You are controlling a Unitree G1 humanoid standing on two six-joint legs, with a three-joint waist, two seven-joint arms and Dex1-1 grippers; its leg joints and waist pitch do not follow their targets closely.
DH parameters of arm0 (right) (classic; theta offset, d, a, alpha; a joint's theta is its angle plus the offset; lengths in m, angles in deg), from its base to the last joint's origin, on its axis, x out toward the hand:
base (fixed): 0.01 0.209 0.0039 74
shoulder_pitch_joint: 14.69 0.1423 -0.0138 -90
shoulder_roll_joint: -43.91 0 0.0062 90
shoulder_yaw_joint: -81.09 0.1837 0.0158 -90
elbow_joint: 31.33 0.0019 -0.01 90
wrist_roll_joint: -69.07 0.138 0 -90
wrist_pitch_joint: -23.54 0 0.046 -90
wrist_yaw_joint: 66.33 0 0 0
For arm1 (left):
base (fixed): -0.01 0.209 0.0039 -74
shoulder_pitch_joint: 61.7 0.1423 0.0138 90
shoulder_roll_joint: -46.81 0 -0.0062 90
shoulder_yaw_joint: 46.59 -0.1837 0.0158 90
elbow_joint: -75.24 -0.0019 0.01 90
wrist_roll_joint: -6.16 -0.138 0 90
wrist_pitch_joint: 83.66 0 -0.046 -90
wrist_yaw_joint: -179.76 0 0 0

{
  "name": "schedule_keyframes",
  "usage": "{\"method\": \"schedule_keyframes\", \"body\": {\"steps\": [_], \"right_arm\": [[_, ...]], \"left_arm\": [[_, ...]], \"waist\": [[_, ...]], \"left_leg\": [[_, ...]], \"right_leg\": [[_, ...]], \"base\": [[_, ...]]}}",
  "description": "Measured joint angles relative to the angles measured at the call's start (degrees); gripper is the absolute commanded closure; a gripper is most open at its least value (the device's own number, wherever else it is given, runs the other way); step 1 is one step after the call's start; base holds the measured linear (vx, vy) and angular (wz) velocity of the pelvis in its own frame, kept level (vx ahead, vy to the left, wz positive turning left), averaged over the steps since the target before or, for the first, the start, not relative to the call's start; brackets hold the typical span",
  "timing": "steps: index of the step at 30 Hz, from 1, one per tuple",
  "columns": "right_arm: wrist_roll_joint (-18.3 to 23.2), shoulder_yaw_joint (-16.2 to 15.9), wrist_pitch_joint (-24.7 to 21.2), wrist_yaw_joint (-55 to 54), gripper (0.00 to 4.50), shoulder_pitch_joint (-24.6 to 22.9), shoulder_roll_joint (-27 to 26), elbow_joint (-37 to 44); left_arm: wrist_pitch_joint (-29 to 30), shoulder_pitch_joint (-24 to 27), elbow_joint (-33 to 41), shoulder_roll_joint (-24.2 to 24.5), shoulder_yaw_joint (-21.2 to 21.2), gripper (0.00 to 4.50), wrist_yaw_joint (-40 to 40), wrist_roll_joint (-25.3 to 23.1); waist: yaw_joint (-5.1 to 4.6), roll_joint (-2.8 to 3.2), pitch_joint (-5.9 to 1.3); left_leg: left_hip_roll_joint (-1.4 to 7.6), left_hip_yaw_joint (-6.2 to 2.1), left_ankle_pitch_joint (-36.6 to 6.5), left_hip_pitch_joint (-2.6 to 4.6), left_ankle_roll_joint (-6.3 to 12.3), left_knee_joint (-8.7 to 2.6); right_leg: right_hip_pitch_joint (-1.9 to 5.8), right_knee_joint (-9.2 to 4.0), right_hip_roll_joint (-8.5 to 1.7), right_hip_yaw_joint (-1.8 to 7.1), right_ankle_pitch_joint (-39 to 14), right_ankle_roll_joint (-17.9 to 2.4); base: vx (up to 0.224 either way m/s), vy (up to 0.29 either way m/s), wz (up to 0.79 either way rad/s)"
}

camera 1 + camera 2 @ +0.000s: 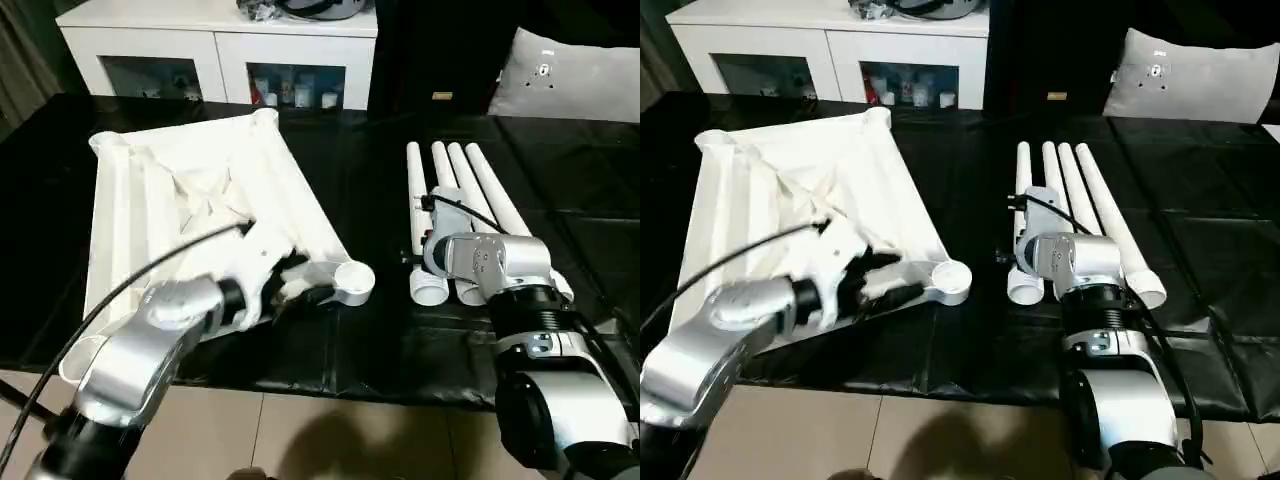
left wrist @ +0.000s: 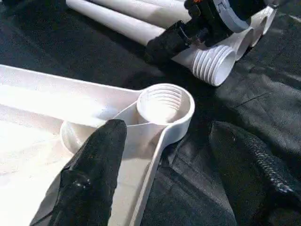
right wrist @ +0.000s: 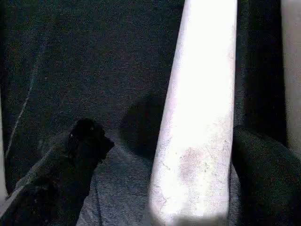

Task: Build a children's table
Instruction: Pick table leg

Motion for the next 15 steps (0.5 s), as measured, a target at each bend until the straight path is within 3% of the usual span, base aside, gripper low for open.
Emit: {"method": "schedule_keyframes", "body": {"steps": [3, 7, 15], "right_arm": [[0.0, -0.1, 0.0, 0.2, 0.18, -0.2, -0.5, 0.4], [1.2, 1.5, 3.2, -0.2, 0.18, -3.5, -1.3, 4.6], [1.5, 1.4, 6.9, 2.1, 0.18, -8.3, -0.7, 11.5]], "left_arm": [[0.0, -0.3, 0.0, 0.0, 0.0, 1.32, -0.1, 0.0], [-0.6, -1.0, -0.9, 0.0, -0.1, 1.32, -0.2, 0.0], [-3.5, -3.6, -3.6, -0.9, -0.5, 1.32, 0.0, -1.3]], "waist": [[0.01, 0.01, 0.0], [0.11, 0.2, 0.01], [-0.11, 0.82, 0.05]], "left_leg": [[0.0, 0.0, 0.0, 0.0, -0.02, 0.0], [0.01, -0.01, 0.0, -0.01, -0.02, 0.0], [0.03, -0.01, 0.0, -0.03, -0.03, 0.01]], "right_leg": [[0.0, 0.0, 0.0, 0.0, 0.0, 0.0], [0.0, -0.01, 0.0, -0.02, 0.0, 0.0], [-0.01, -0.01, 0.0, -0.04, 0.0, 0.0]], "base": [[0.0, 0.0, 0.0], [0.0, 0.0, 0.0], [0.0, 0.0, 0.0]]}}
